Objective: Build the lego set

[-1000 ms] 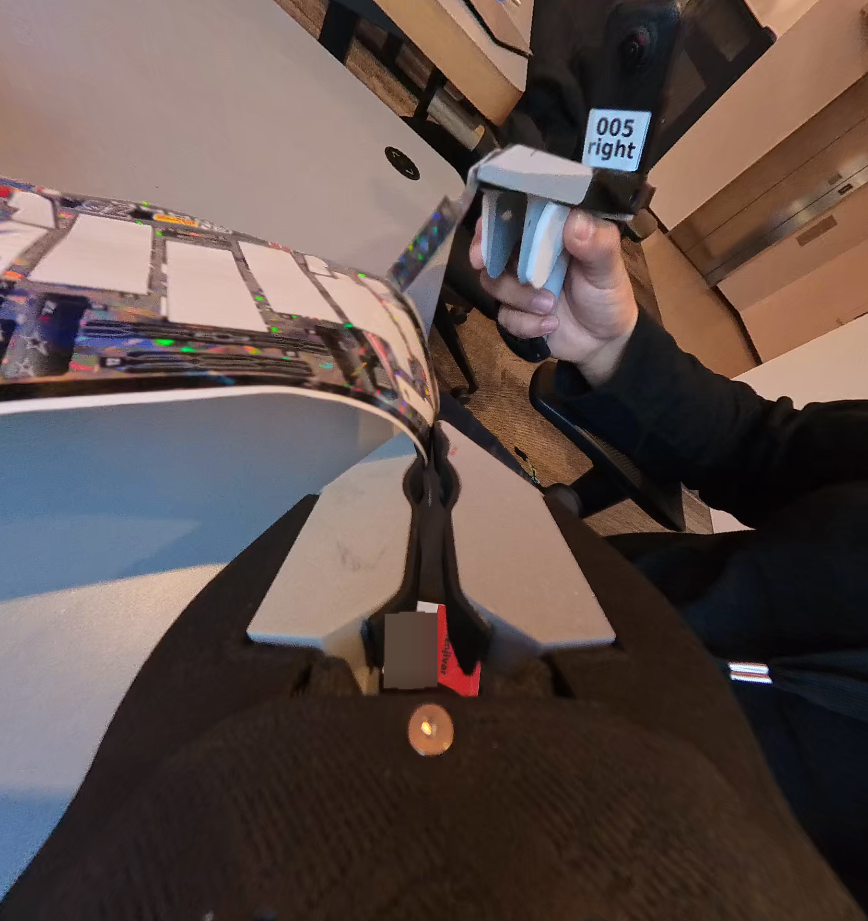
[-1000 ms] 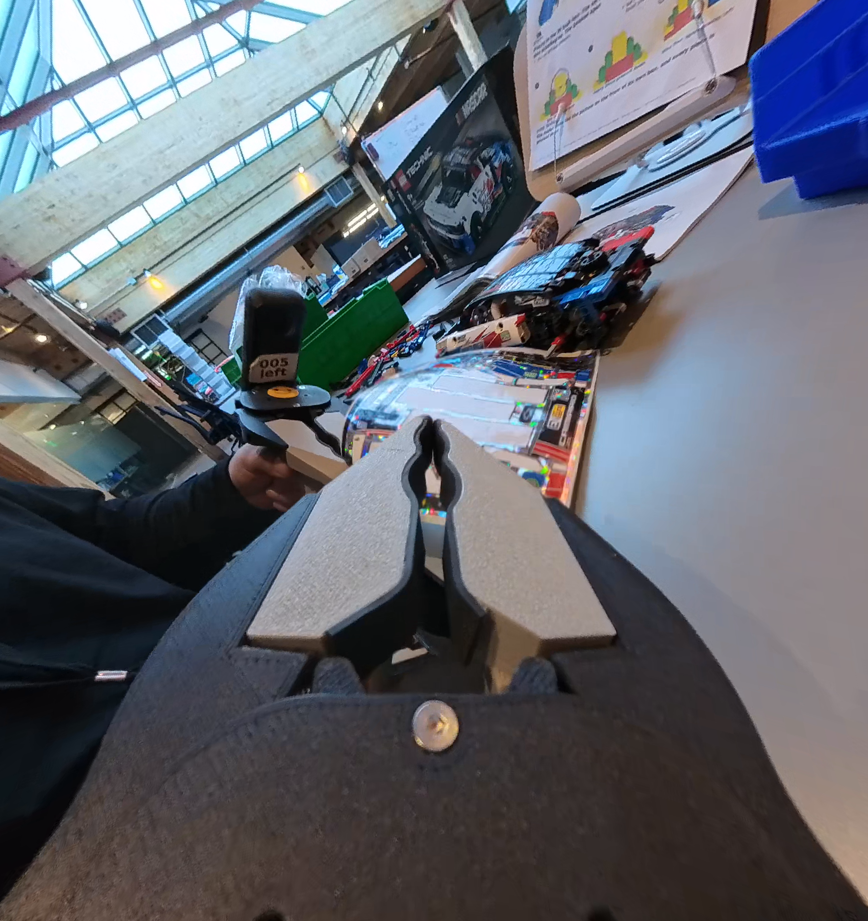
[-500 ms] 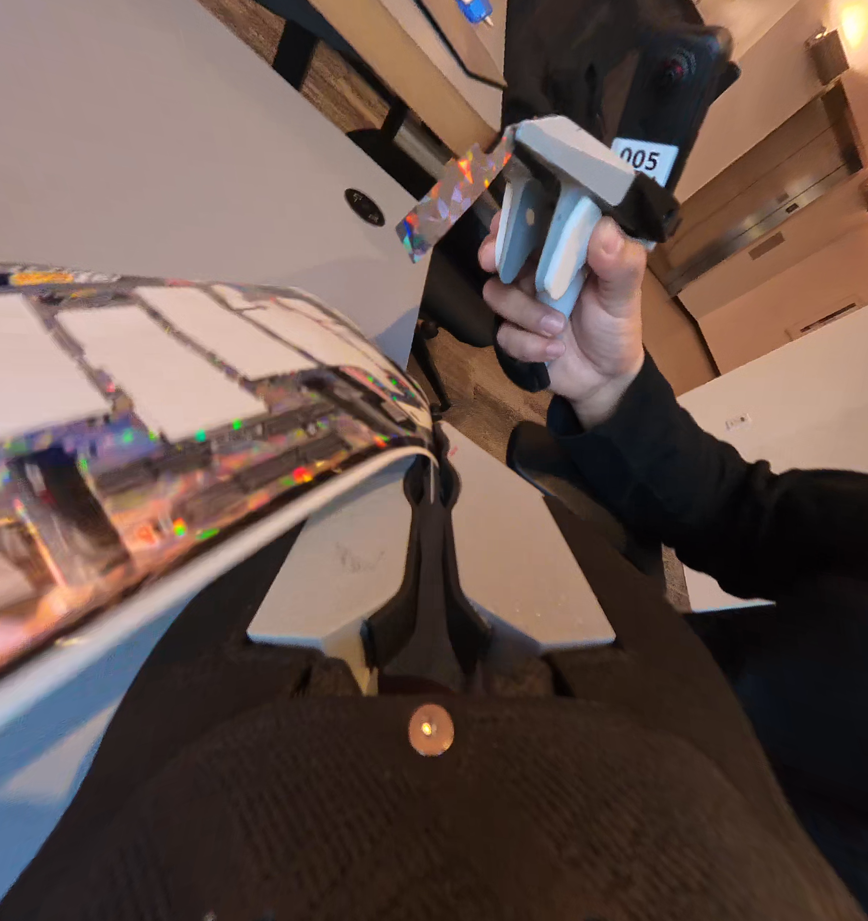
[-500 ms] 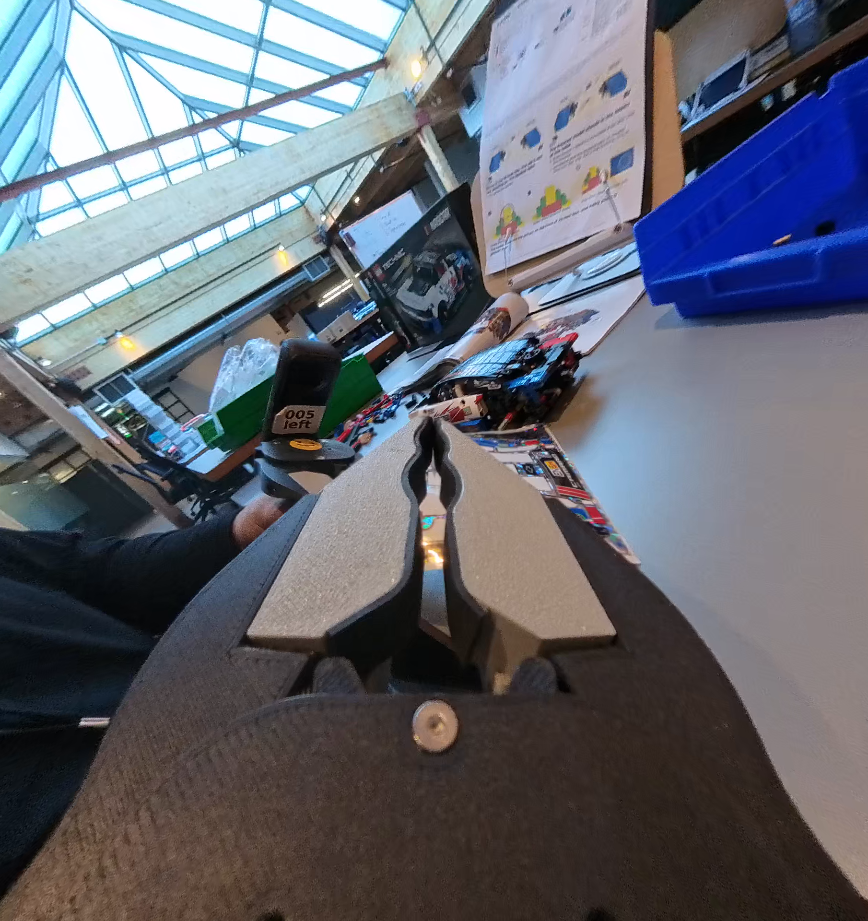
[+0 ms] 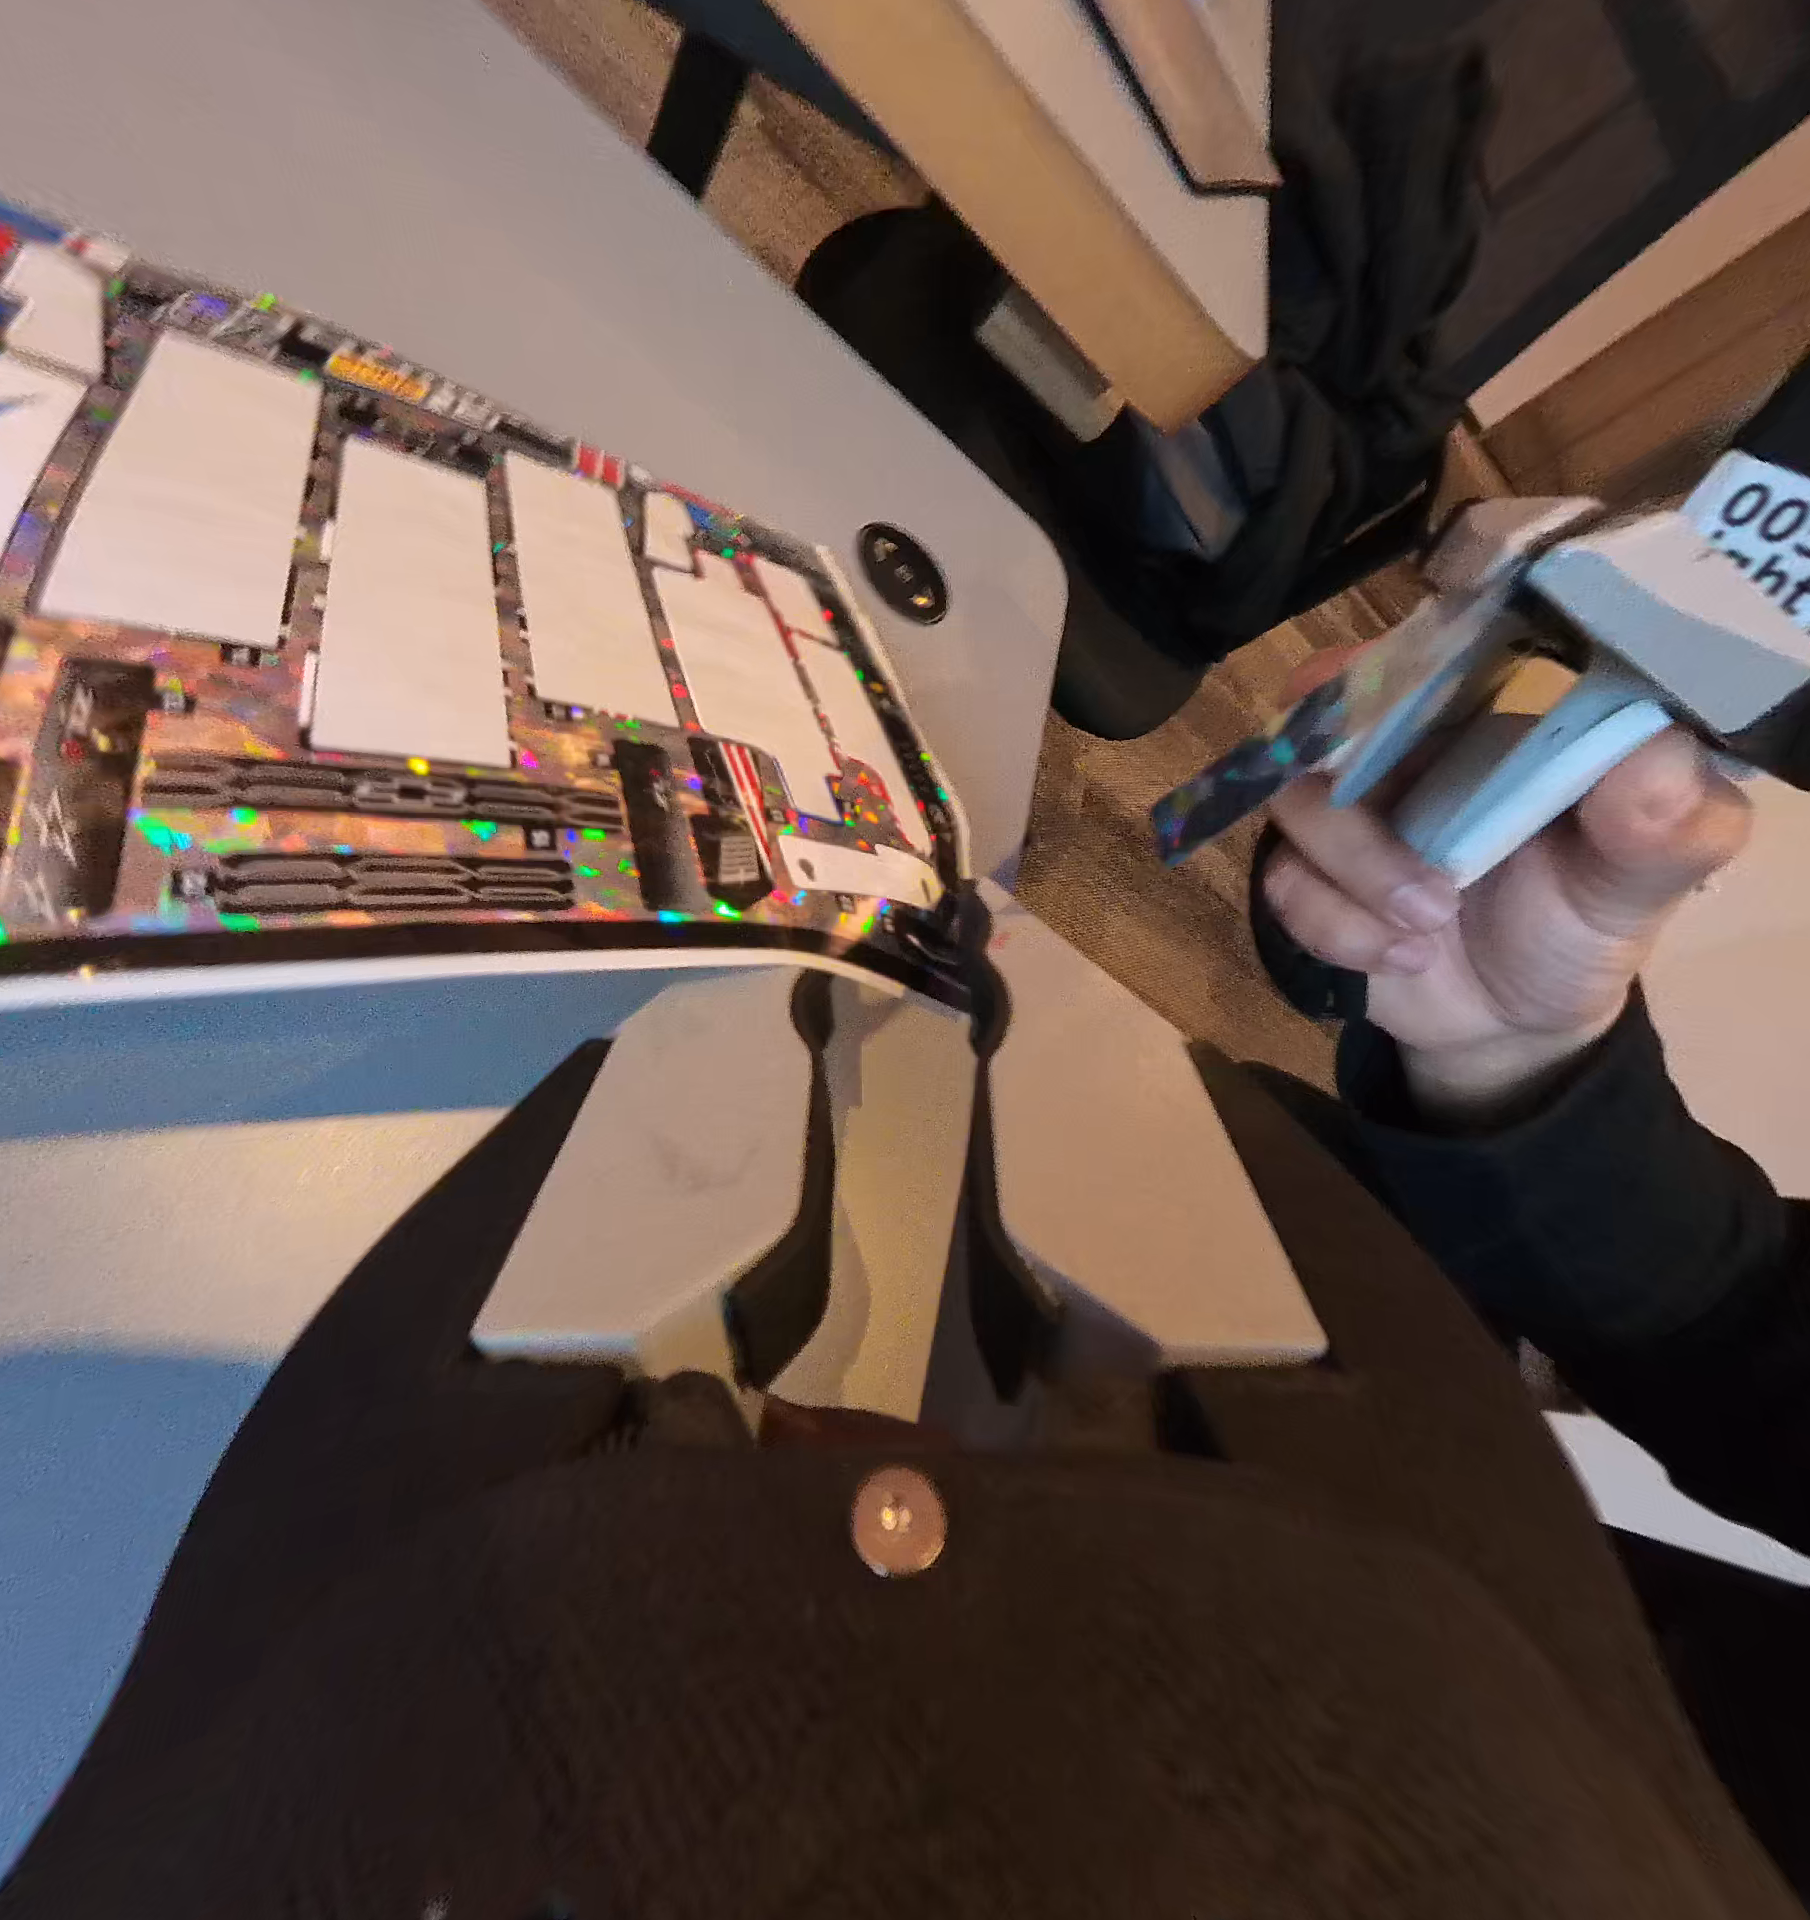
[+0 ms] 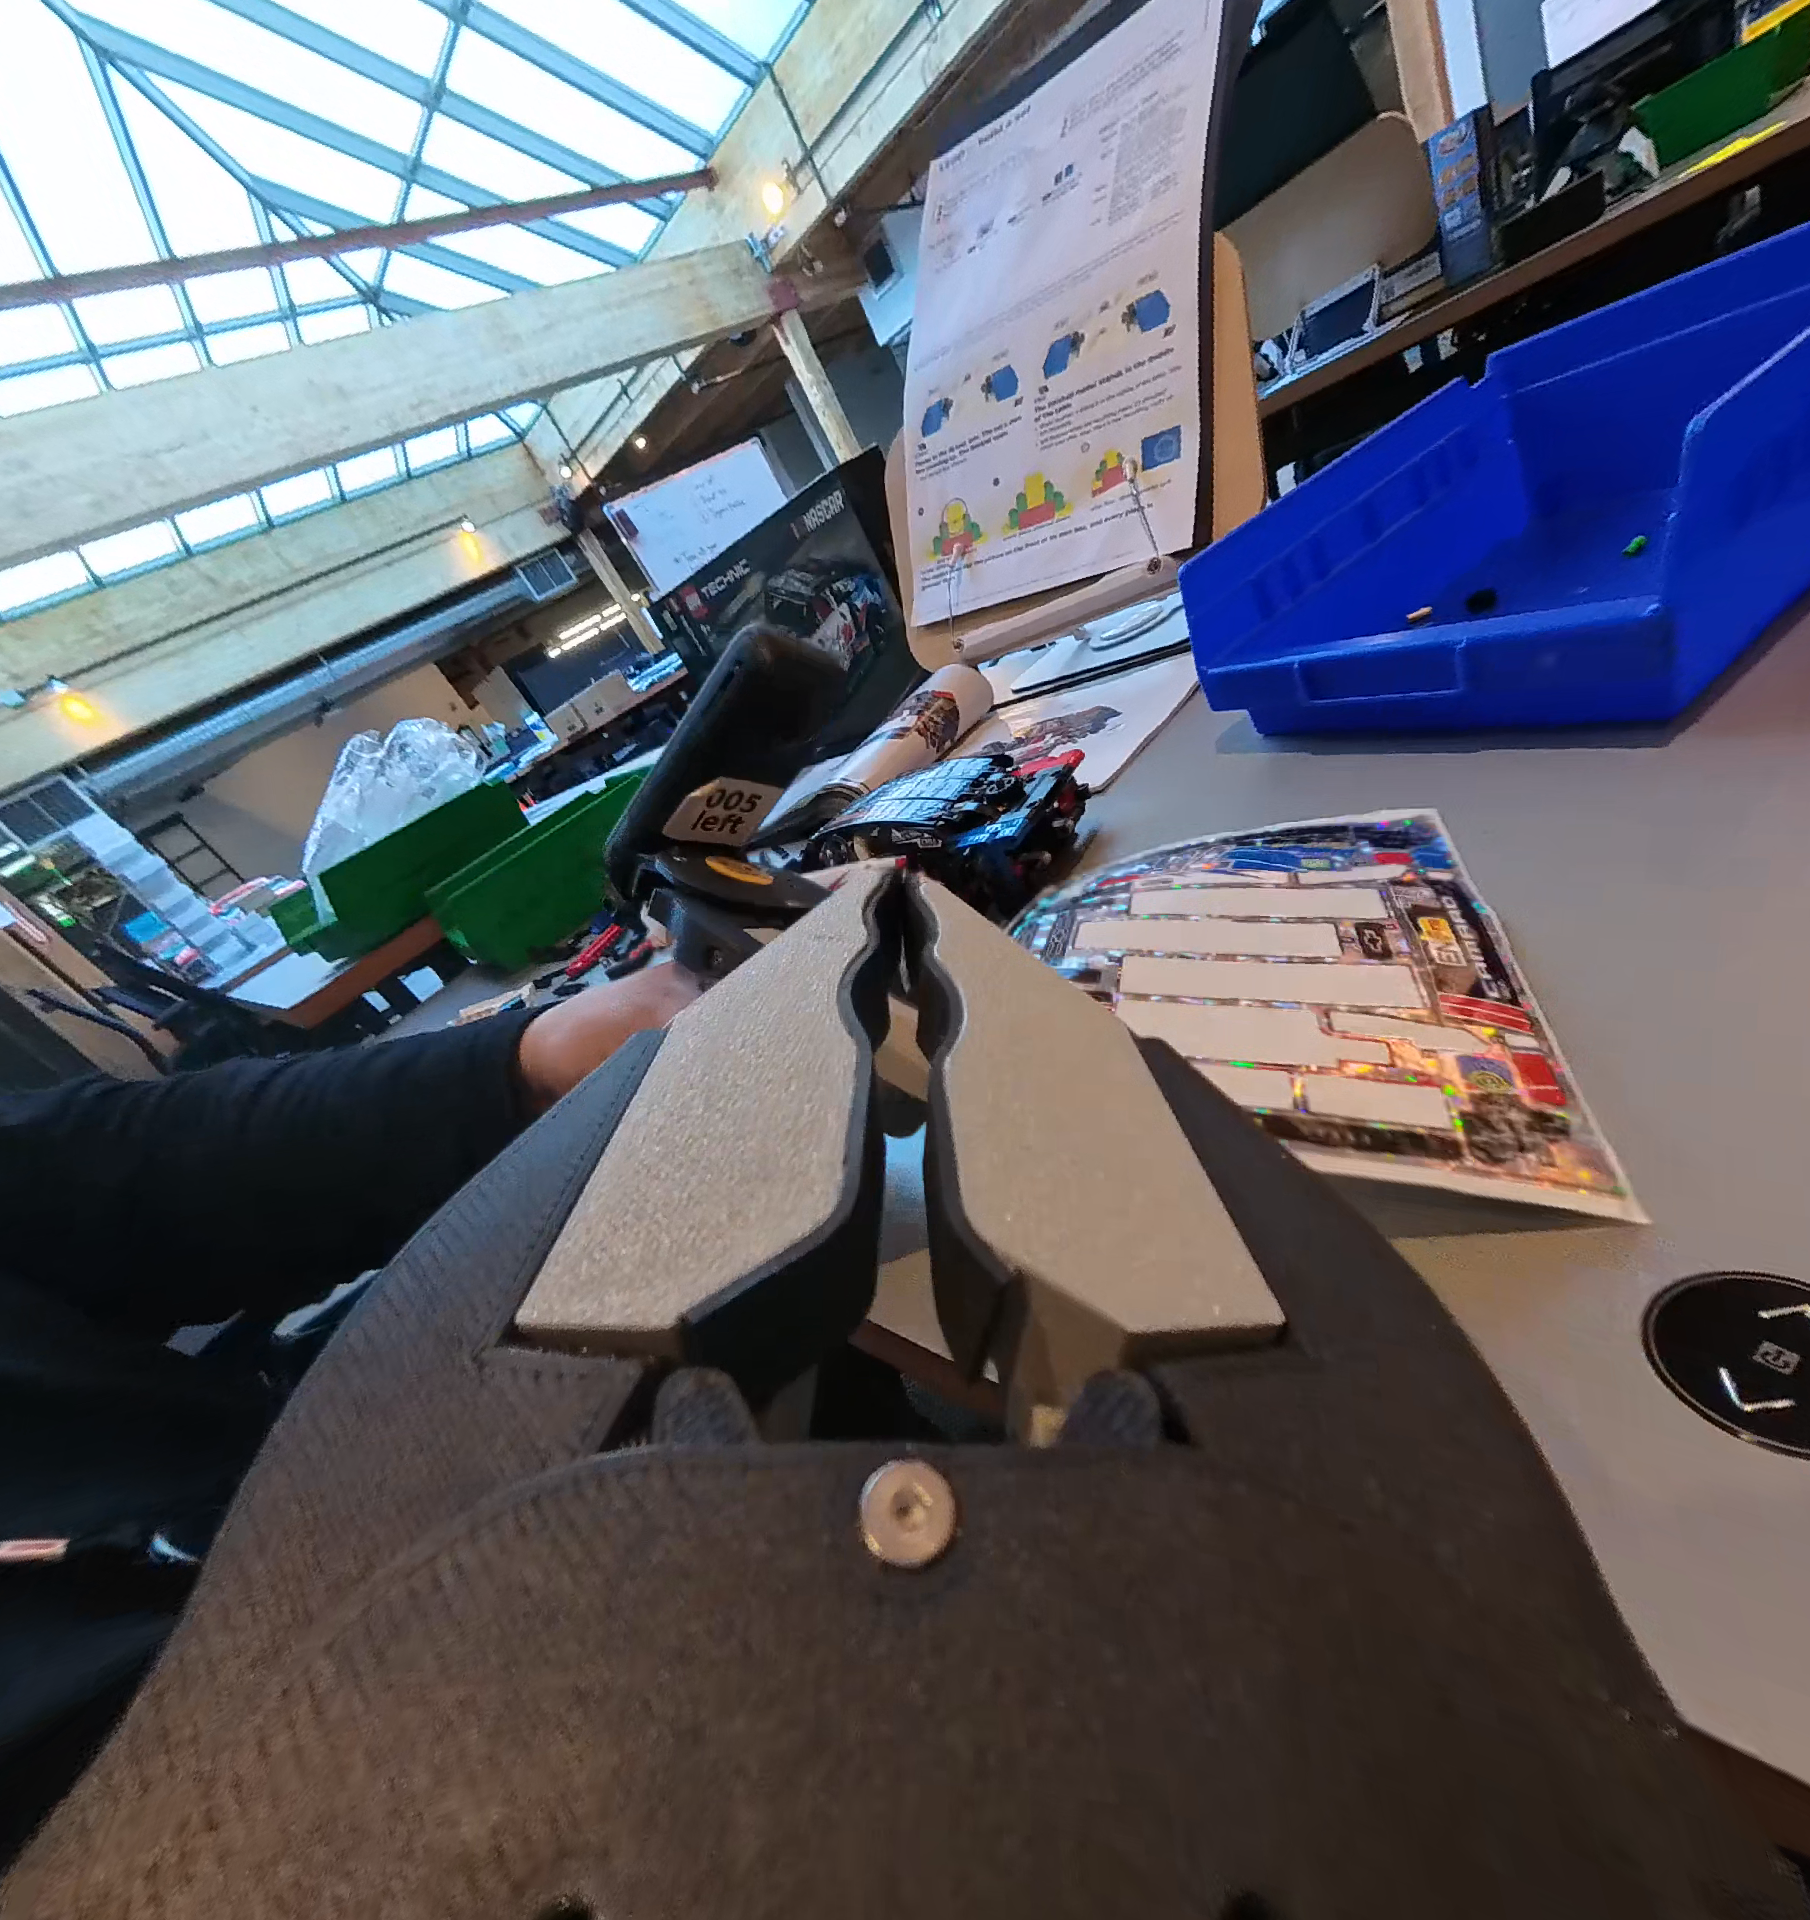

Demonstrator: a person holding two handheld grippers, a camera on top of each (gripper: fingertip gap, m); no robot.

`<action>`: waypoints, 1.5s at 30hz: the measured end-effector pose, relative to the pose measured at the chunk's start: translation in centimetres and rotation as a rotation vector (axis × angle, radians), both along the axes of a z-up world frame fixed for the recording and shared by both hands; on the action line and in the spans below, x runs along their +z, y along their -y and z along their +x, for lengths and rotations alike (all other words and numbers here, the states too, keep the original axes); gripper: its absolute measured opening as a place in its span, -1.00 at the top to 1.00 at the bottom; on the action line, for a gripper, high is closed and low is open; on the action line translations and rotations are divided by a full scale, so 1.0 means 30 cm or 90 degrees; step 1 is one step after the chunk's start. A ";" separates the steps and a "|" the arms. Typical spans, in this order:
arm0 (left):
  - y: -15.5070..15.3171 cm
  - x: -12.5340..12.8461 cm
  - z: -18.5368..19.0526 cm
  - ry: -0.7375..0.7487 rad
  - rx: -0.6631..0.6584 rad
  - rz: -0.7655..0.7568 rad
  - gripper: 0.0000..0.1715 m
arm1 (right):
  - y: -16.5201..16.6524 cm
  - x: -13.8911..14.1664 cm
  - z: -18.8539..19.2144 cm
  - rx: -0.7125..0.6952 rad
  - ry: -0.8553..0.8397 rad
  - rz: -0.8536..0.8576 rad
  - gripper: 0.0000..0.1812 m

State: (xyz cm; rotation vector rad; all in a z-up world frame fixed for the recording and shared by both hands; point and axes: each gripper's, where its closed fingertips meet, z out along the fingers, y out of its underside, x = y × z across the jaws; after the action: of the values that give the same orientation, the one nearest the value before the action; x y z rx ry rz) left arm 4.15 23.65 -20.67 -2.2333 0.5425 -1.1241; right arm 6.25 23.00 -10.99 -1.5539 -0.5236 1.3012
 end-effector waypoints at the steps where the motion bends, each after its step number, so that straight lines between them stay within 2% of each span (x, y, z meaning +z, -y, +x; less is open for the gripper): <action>1: 0.005 -0.011 -0.018 0.005 0.004 -0.016 0.66 | -0.002 -0.003 -0.005 0.000 0.004 0.000 1.00; 3: 0.034 -0.032 -0.054 0.009 0.000 -0.050 0.35 | -0.004 -0.007 -0.014 -0.003 0.014 0.004 1.00; 5: 0.073 -0.050 -0.106 -0.012 -0.004 -0.057 0.15 | -0.005 -0.006 -0.018 -0.013 0.029 0.013 1.00; 9: 0.126 -0.057 -0.281 -0.122 0.044 0.044 -0.09 | -0.006 0.000 -0.025 -0.044 0.063 0.037 1.00; 11: 0.141 -0.042 -0.363 -0.181 0.073 0.100 -0.10 | -0.006 0.000 -0.044 -0.050 0.067 0.036 1.00; 13: 0.155 0.008 -0.418 -0.245 0.086 0.199 -0.02 | 0.001 0.001 -0.080 -0.045 0.057 0.025 1.00; 14: 0.166 0.042 -0.433 -0.281 0.086 0.262 0.08 | 0.005 -0.001 -0.102 -0.044 0.056 0.019 1.00; 16: 0.192 0.107 -0.431 -0.326 0.079 0.364 0.21 | 0.015 -0.008 -0.157 -0.041 0.053 0.007 1.00; 22: 0.202 0.208 -0.424 -0.389 0.102 0.514 0.54 | 0.037 -0.050 -0.336 -0.023 -0.010 -0.117 1.00; 26: 0.178 0.224 -0.456 -0.464 0.124 0.571 0.60 | 0.066 -0.083 -0.451 0.003 -0.049 -0.204 1.00; 29: 0.170 0.204 -0.478 -0.512 0.125 0.587 0.63 | 0.080 -0.085 -0.513 0.011 -0.071 -0.245 1.00; 33: 0.161 0.221 -0.508 -0.568 0.141 0.641 0.78 | 0.109 -0.089 -0.573 0.027 -0.076 -0.269 1.00; 37: 0.159 0.216 -0.522 -0.598 0.148 0.654 0.80 | 0.130 -0.087 -0.601 0.038 -0.086 -0.282 1.00; 41: 0.173 0.228 -0.519 -0.598 0.157 0.685 0.93 | 0.131 -0.090 -0.600 0.030 -0.087 -0.280 1.00; 45: 0.168 0.217 -0.512 -0.606 0.151 0.682 0.93 | 0.135 -0.089 -0.596 0.031 -0.094 -0.287 1.00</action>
State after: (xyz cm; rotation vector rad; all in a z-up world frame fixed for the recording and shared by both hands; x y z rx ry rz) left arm -11.22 18.60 -14.16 -1.6106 0.9161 0.4196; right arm -11.63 18.96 -13.66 -1.7954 -0.1782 1.6361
